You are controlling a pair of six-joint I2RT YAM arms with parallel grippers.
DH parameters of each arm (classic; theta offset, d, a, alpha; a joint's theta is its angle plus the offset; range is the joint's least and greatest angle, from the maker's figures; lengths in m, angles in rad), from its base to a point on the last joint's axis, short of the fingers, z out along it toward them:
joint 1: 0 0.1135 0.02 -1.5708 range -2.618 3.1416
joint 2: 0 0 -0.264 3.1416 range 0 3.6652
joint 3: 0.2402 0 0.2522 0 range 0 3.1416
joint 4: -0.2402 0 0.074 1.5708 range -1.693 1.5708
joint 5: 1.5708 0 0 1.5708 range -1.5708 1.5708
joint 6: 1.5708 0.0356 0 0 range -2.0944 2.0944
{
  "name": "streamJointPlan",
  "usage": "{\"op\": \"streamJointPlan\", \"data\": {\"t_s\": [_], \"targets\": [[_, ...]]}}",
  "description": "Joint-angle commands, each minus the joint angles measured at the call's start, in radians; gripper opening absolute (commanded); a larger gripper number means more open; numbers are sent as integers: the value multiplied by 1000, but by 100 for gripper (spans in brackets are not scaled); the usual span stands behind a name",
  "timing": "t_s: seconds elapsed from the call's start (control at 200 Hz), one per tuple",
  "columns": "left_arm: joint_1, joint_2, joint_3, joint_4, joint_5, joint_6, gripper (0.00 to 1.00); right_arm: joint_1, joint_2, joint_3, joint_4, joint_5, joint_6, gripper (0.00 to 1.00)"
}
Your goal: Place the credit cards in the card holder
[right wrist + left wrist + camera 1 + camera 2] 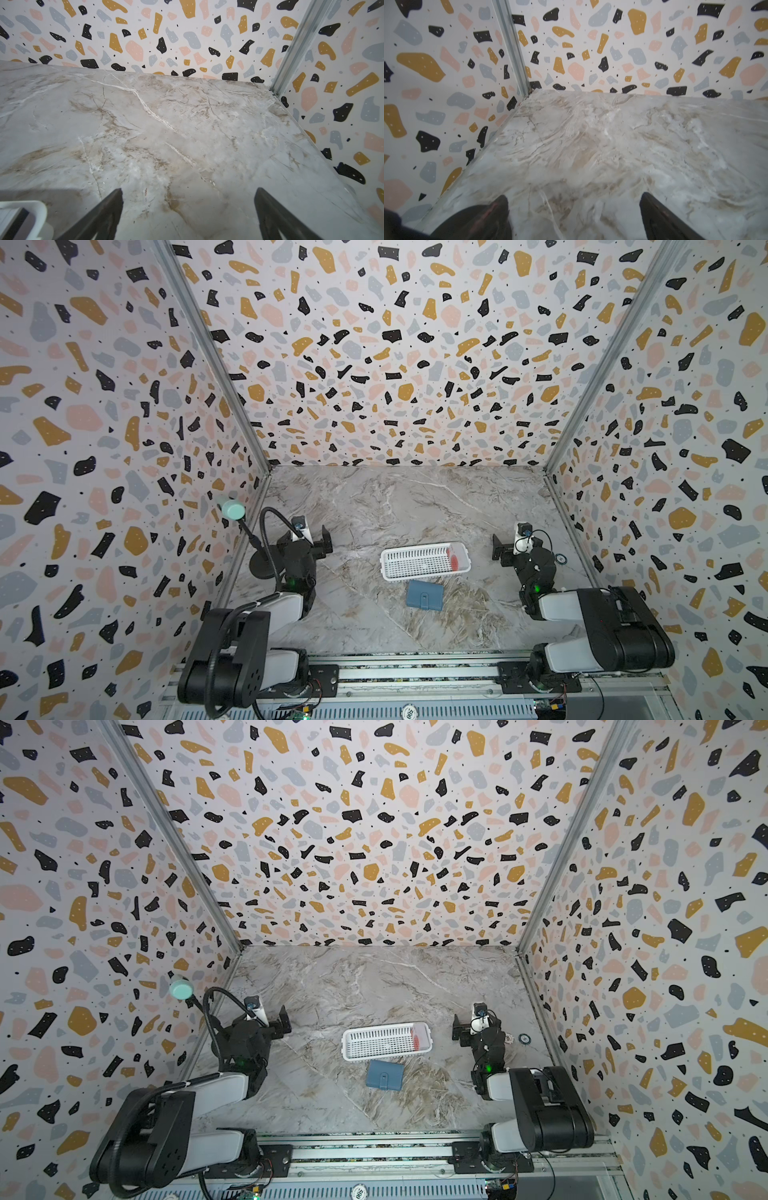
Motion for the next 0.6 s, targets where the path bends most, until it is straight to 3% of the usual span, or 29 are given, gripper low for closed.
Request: {"op": "streamJointPlan", "data": {"t_s": [0.0, 0.17, 0.335, 0.471, 0.596], "targets": [[-29, -99, 89, -225, -2, -102, 100, 34, -159, 77, -207, 26, 20, 99], [-123, -216, 168, -469, 6, -258, 100, 169, -381, 195, -631, 88, 233, 99], [-242, -294, 186, -655, 105, -398, 100, 348, -514, 215, -875, 159, 392, 99], [-334, -330, 154, -715, 182, -544, 100, 437, -565, 217, -1022, 90, 495, 100], [-433, -321, 113, -728, 249, -658, 100, 450, -576, 187, -1053, -87, 587, 98]]}}
